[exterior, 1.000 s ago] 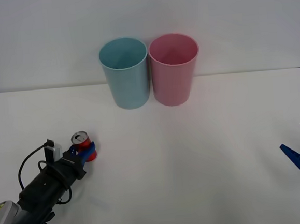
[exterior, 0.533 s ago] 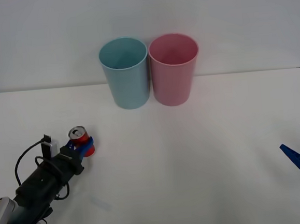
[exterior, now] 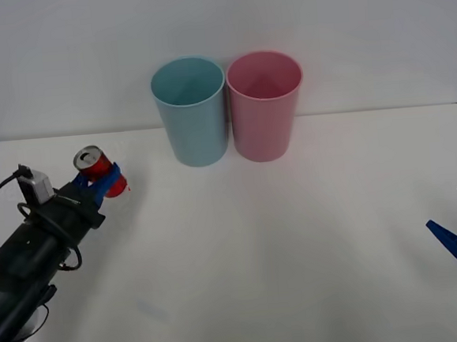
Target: Grasp the object on the table and drop it into the matching bin: aluminum can to the light blue bin, PET bottle to the pink bin.
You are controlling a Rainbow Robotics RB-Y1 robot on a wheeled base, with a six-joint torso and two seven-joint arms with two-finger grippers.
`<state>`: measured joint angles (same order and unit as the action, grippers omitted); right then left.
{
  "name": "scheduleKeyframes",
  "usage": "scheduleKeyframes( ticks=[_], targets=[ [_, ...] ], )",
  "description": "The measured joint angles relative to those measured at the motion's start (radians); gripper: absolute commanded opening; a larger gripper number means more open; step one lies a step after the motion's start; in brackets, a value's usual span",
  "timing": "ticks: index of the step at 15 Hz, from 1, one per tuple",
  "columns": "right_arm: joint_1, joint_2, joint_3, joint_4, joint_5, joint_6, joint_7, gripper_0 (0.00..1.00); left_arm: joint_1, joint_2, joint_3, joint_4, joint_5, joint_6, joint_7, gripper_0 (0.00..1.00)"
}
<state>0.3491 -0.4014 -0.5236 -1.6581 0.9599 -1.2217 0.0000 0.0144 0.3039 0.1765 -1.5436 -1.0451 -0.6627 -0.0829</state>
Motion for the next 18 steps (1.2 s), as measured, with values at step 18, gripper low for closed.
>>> scheduleKeyframes(
  ticks=[18],
  targets=[
    [0.000, 0.000, 0.000, 0.000, 0.000, 0.000, 0.000, 1.00, -0.374, 0.104, 0.006, 0.002, -0.173, -0.014, 0.474, 0.01]
  ],
)
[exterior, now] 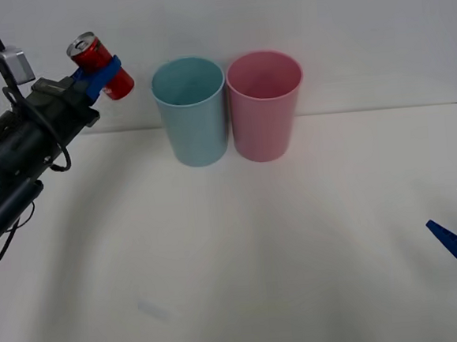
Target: Grasp the object on the table and drop it into the matching bin: aluminum can to the light blue bin, PET bottle to the pink bin.
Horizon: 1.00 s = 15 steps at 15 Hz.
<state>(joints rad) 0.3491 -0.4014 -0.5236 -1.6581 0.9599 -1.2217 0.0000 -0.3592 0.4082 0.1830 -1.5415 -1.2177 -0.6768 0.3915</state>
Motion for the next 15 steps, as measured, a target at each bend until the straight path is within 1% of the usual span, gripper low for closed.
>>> scheduleKeyframes(
  ticks=[9, 12, 15],
  targets=[
    [0.000, 0.000, 0.000, 0.000, 0.000, 0.000, 0.000, 1.00, -0.346, -0.002, -0.082, 0.386, -0.081, -0.019, -0.012, 0.01],
    [0.000, 0.000, 0.000, 0.000, 0.000, 0.000, 0.000, 1.00, -0.433, -0.025, -0.093, 0.489, -0.116, -0.017, -0.024, 0.01],
    [0.000, 0.000, 0.000, 0.000, 0.000, 0.000, 0.000, 1.00, -0.493, -0.068, -0.081, 0.555, -0.176, -0.004, -0.028, 0.01]
  ],
)
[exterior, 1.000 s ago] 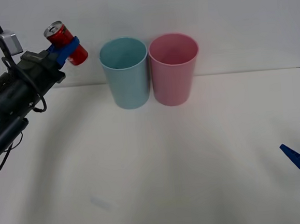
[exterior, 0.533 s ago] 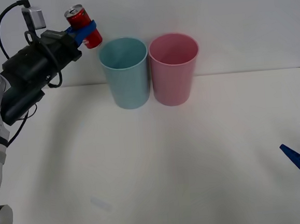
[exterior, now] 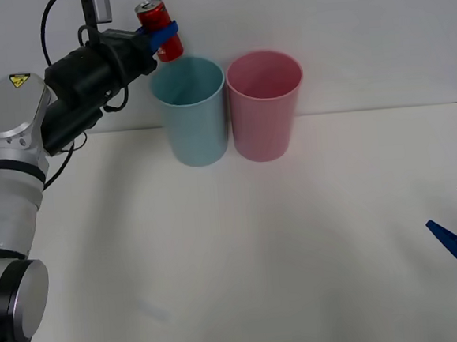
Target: Grasp the object on the table and drop it into the matching bin: aluminum can to the light blue bin, PET bottle to the pink bin.
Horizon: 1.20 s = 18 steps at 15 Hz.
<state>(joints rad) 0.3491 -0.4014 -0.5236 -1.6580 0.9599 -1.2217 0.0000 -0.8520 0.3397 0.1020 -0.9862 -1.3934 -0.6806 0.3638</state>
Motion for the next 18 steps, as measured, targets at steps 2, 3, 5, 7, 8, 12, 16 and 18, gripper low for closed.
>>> scheduleKeyframes(
  ticks=[2, 3, 5, 7, 8, 12, 16, 18],
  targets=[
    [0.000, 0.000, 0.000, 0.000, 0.000, 0.000, 0.000, 1.00, -0.024, -0.031, 0.028, 0.021, -0.050, 0.004, 0.000, 0.01],
    [0.000, 0.000, 0.000, 0.000, 0.000, 0.000, 0.000, 1.00, -0.028, -0.046, 0.043, 0.022, -0.074, 0.004, 0.001, 0.01],
    [0.000, 0.000, 0.000, 0.000, 0.000, 0.000, 0.000, 1.00, -0.028, -0.063, 0.058, 0.022, -0.101, 0.004, -0.002, 0.02],
    [0.000, 0.000, 0.000, 0.000, 0.000, 0.000, 0.000, 1.00, -0.028, -0.064, 0.060, 0.023, -0.103, 0.004, -0.002, 0.09],
    [0.000, 0.000, 0.000, 0.000, 0.000, 0.000, 0.000, 1.00, -0.028, -0.064, 0.060, 0.023, -0.103, 0.004, -0.004, 0.45],
    [0.000, 0.000, 0.000, 0.000, 0.000, 0.000, 0.000, 1.00, -0.027, -0.063, 0.061, 0.022, -0.093, 0.005, -0.011, 1.00],
    [0.000, 0.000, 0.000, 0.000, 0.000, 0.000, 0.000, 1.00, -0.011, -0.057, 0.061, 0.020, -0.062, 0.005, -0.020, 1.00],
    [0.000, 0.000, 0.000, 0.000, 0.000, 0.000, 0.000, 1.00, 0.007, -0.051, 0.061, 0.016, -0.029, 0.003, -0.029, 1.00]
  ],
)
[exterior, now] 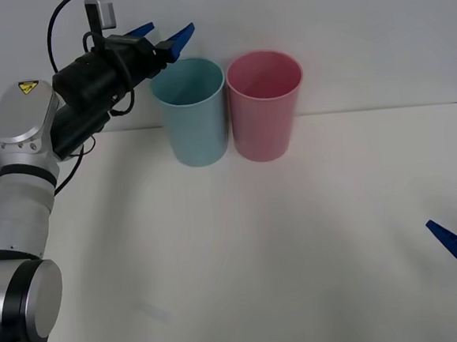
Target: Grasp the object on the table and drop it into the matching bin: aluminum can to the light blue bin, PET bottle to the pink bin.
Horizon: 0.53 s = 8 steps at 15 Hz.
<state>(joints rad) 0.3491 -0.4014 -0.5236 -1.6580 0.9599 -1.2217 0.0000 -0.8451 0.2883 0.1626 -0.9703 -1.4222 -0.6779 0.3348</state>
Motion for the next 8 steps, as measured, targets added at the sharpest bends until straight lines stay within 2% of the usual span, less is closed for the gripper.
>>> scheduleKeyframes(
  ticks=[5, 8],
  targets=[
    [0.000, 0.000, 0.000, 0.000, 0.000, 0.000, 0.000, 1.00, 0.103, 0.035, -0.001, -0.098, 0.090, -0.022, -0.015, 1.00],
    [0.000, 0.000, 0.000, 0.000, 0.000, 0.000, 0.000, 1.00, 0.213, 0.065, 0.000, -0.203, 0.149, -0.030, -0.032, 1.00]
  ],
)
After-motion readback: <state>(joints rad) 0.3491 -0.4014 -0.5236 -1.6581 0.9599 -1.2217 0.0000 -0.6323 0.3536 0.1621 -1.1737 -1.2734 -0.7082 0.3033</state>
